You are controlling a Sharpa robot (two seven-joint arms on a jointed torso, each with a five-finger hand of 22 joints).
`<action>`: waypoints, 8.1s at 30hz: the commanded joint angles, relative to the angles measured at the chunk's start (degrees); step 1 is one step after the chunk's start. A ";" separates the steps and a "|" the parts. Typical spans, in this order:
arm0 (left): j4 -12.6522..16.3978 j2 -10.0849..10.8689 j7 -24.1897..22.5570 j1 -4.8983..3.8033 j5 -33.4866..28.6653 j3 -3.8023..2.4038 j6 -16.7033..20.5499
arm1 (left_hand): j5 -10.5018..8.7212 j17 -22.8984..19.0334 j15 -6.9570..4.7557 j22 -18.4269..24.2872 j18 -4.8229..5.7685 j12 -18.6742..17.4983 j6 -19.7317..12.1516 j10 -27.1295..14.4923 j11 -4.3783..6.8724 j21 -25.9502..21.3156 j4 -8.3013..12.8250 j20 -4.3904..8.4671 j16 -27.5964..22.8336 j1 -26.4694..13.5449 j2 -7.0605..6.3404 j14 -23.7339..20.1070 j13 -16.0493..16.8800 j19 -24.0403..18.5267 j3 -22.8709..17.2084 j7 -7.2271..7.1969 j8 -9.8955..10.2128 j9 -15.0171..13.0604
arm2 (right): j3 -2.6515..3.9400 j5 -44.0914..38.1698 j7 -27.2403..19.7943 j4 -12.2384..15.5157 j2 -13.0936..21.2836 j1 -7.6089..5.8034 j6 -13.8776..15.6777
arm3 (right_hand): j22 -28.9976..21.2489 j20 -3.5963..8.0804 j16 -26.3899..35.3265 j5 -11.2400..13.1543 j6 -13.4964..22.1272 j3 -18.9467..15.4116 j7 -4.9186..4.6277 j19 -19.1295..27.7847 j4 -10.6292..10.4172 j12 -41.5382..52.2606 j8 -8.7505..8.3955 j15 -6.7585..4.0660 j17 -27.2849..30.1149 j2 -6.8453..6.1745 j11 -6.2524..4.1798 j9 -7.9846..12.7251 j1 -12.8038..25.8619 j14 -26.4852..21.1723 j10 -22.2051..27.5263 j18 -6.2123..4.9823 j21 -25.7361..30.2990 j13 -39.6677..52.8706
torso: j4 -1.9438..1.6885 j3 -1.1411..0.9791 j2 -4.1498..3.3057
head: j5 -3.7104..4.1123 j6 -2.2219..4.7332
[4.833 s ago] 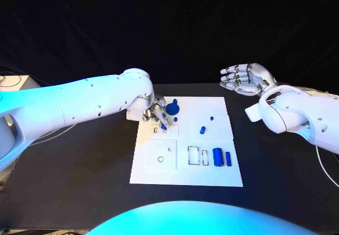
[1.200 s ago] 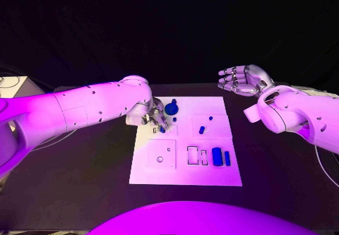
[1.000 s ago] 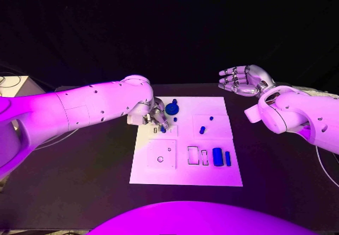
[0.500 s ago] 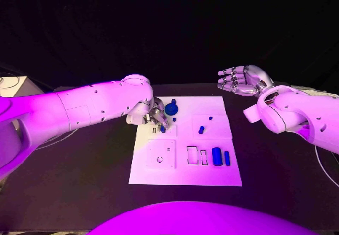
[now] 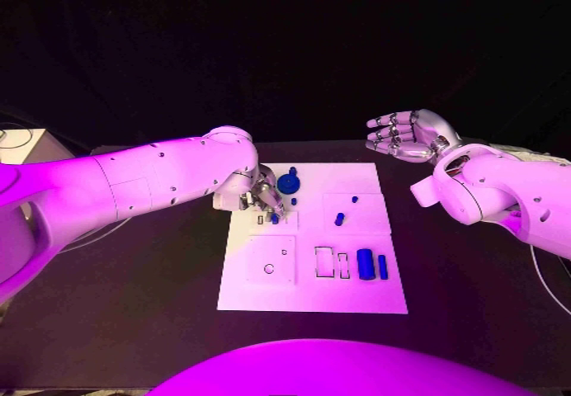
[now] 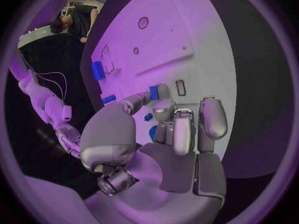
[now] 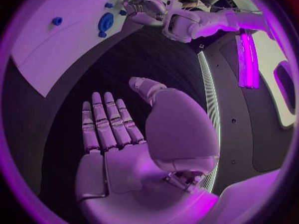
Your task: Assemble the parts on the task board
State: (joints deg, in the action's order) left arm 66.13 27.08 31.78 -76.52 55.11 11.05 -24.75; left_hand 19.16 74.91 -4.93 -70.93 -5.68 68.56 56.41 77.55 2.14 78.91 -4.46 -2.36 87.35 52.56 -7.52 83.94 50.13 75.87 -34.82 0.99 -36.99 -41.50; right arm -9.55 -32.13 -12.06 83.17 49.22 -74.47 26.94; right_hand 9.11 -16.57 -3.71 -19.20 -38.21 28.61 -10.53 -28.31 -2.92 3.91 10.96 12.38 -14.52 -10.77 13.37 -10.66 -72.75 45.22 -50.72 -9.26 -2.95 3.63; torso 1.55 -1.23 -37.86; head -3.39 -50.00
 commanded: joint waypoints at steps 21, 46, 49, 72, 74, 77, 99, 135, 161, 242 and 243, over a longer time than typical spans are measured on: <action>-0.04 0.48 -0.85 0.43 0.03 0.24 -1.22 | -8.54 9.65 -0.27 0.41 1.04 -0.15 0.66 -0.68 0.18 -0.90 -8.75 -0.20 0.30 -0.18 -1.16 4.72 -0.65 -0.01 9.61 0.58 0.93 0.80 | 0.03 0.05 -0.36 -0.10 0.00 -0.02 -0.91 | -1.50 -0.15 0.16 -0.12 -0.05 -2.35 -6.01 2.86 -0.71 -0.31 -0.66 0.03 1.23 0.05 0.34 0.09 0.94 -1.18 -0.01 1.33 0.33 0.00 | 0.05 0.00 0.00 | 0.22 0.00; 6.40 5.81 -2.51 -0.77 -5.04 -5.26 4.14 | -12.18 1.83 1.01 9.13 -0.91 -6.50 -3.02 -7.06 -1.41 -7.36 -12.20 -0.64 -3.77 3.30 -0.45 2.26 -10.31 -6.85 15.31 2.32 2.42 1.89 | 0.02 0.23 -0.28 -2.07 -0.39 0.16 -1.51 | -1.56 -0.15 -0.34 -0.27 -1.86 -3.14 -5.82 1.39 -1.01 -0.20 -0.42 -0.27 1.10 0.44 0.11 -0.25 0.75 1.70 -0.77 1.00 -0.02 0.04 | -0.01 0.15 0.18 | 0.74 0.00; 7.27 6.31 -2.58 -1.21 -6.27 -5.94 3.69 | -12.19 1.80 1.03 9.14 -0.91 -6.53 -3.07 -7.12 -1.43 -7.39 -12.21 -0.65 -3.79 3.29 -0.46 2.24 -10.35 -6.86 15.40 2.34 2.41 1.90 | 0.02 0.29 -0.30 -2.41 -0.56 0.23 -1.58 | -1.56 -0.15 -0.34 -0.27 -1.86 -3.14 -5.82 1.39 -1.01 -0.20 -0.42 -0.27 1.10 0.44 0.11 -0.25 0.75 1.70 -0.77 1.00 -0.02 0.04 | 0.02 0.22 0.28 | 0.66 0.00; -3.40 7.22 -4.32 -2.70 -3.62 -7.15 10.02 | -11.30 -2.63 2.65 12.85 -1.65 -10.37 -7.27 -12.59 -3.29 -10.83 -12.03 -1.79 -6.13 11.31 -2.07 0.48 -17.41 -9.36 9.78 4.47 4.00 4.60 | 0.01 0.35 -1.93 -1.96 -0.59 0.32 0.79 | -2.02 -0.14 -1.21 2.12 -5.93 -3.59 -5.11 -1.89 0.75 -0.14 -0.05 -0.83 2.20 1.01 -0.37 -0.88 -2.44 4.10 -0.71 0.47 -0.38 0.05 | 0.16 0.17 -0.04 | 0.69 1.48; -4.62 6.78 -4.32 -2.73 -3.57 -7.14 9.28 | -11.31 -2.11 2.66 12.52 -1.58 -10.29 -7.27 -12.52 -3.29 -10.61 -11.99 -1.80 -5.87 11.33 -2.17 0.65 -17.30 -9.11 9.81 4.47 4.00 4.63 | 0.02 0.53 -2.42 -1.89 -0.66 0.32 1.29 | -2.05 -0.15 -1.29 1.89 -6.04 -3.56 -5.08 -2.07 0.78 -0.14 -0.06 -0.87 2.25 1.06 -0.40 -0.88 -2.50 4.27 -0.84 0.43 -0.40 0.05 | 0.12 0.17 -0.01 | 0.61 1.59; -6.20 6.05 -4.31 -2.71 -3.43 -7.09 8.20 | -11.29 -2.32 2.67 12.62 -1.60 -10.45 -7.30 -12.67 -3.28 -10.68 -11.93 -1.81 -5.96 11.42 -2.23 0.60 -17.61 -9.17 9.79 4.46 4.02 4.68 | 0.02 0.91 -3.32 -1.74 -0.74 0.32 2.04 | -1.94 -0.14 -1.75 1.03 -7.02 -3.22 -4.84 -4.03 0.93 0.04 0.12 -1.20 2.46 1.28 -0.72 -0.95 -2.73 5.27 -2.04 0.10 -0.72 0.08 | 0.05 0.23 -0.05 | 0.48 1.61; -13.81 1.37 -7.84 0.68 -3.61 -6.32 7.14 | -11.58 -2.72 3.21 13.26 -1.74 -11.21 -7.76 -14.03 -3.87 -11.32 -12.21 -2.22 -5.98 10.56 -2.73 0.24 -19.30 -9.78 10.48 5.07 4.93 6.16 | 0.02 2.47 -5.02 -1.57 -1.07 0.33 2.55 | -2.18 -0.14 -2.24 0.11 -8.25 -1.90 -4.48 -6.17 1.20 0.05 -0.03 -1.63 3.05 1.55 -1.15 -0.85 -2.92 6.49 -3.73 -0.29 -0.93 0.02 | 0.24 0.62 -0.48 | -0.02 1.78; -16.55 -0.66 -5.53 0.83 -4.93 -5.00 0.38 | -11.49 -3.78 3.17 13.19 -1.76 -11.01 -7.30 -14.38 -3.77 -11.44 -11.80 -2.33 -6.37 10.31 -2.25 -0.37 -19.57 -9.88 12.70 4.89 5.18 7.20 | 0.02 3.40 -4.76 -1.33 -1.21 0.33 2.29 | -2.97 -0.18 -2.00 -0.15 -7.95 -1.49 -5.23 -4.25 0.59 -0.26 -0.75 -1.29 3.60 1.74 -0.64 -0.54 -2.08 6.10 -3.21 -0.01 -0.39 -0.04 | 0.19 0.60 -0.41 | -0.28 0.91; -16.72 -1.10 -5.23 0.83 -5.48 -4.84 0.13 | -11.43 -3.57 2.86 12.73 -1.70 -10.70 -6.24 -14.20 -3.38 -11.20 -11.38 -2.21 -6.09 13.92 -0.45 -0.27 -19.67 -9.60 12.04 4.47 4.49 7.59 | 0.02 3.40 -4.80 -1.29 -1.15 0.33 2.43 | -3.20 -0.18 -1.92 -0.24 -7.98 -1.42 -5.27 -3.43 0.59 -0.25 -0.83 -1.21 3.71 1.71 -0.59 -0.50 -2.06 5.96 -3.16 0.09 -0.24 -0.03 | 0.20 0.59 -0.39 | -0.24 0.82; 16.98 17.87 -3.63 3.88 -0.45 -2.82 21.71 | -0.87 6.73 0.53 2.06 0.25 -3.58 -3.11 -2.96 -0.69 -2.86 9.24 0.21 -0.68 7.99 -1.37 4.06 -9.16 -2.30 -18.76 1.92 -4.72 7.35 | -0.06 3.45 -4.78 -1.58 0.04 1.34 0.93 | -3.78 -0.17 -1.75 -0.98 -8.12 -1.05 -5.31 -1.81 0.64 -0.19 -1.12 -1.06 4.10 1.67 -0.52 -0.38 -2.04 5.65 -3.01 0.31 -0.07 -0.01 | 0.16 0.66 -0.46 | -1.11 0.30; 17.13 17.89 -3.63 3.95 -0.40 -2.81 21.55 | -0.82 6.78 0.52 2.05 0.26 -3.54 -3.08 -2.91 -0.68 -2.85 9.26 0.21 -0.66 7.97 -1.39 4.07 -9.06 -2.30 -18.76 1.91 -4.72 7.36 | -0.06 3.45 -4.78 -1.59 0.04 1.35 0.92 | -3.80 -0.17 -1.75 -1.10 -8.13 -1.03 -5.31 -1.80 0.62 -0.19 -1.13 -1.06 4.13 1.67 -0.53 -0.37 -2.02 5.65 -3.01 0.31 -0.07 -0.01 | 0.18 0.66 -0.47 | -1.12 0.28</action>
State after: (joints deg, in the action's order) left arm 82.94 44.95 28.25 -72.64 53.31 8.25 -3.31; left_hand 17.98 74.94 -3.88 -68.82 -6.61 64.74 52.12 74.25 1.33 75.84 -5.05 -2.26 86.30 60.42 -9.54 83.94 41.01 73.11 -44.02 3.86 -41.55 -34.13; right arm -9.63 -28.81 -16.26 81.62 49.26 -73.15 28.48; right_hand 5.36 -16.68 -5.60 -19.97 -45.95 27.29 -11.80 -30.47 -2.36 3.90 10.19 11.05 -10.44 -9.23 12.64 -11.12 -75.28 50.86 -53.68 -9.31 -3.21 3.63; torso 1.66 -0.59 -38.30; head -4.47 -49.65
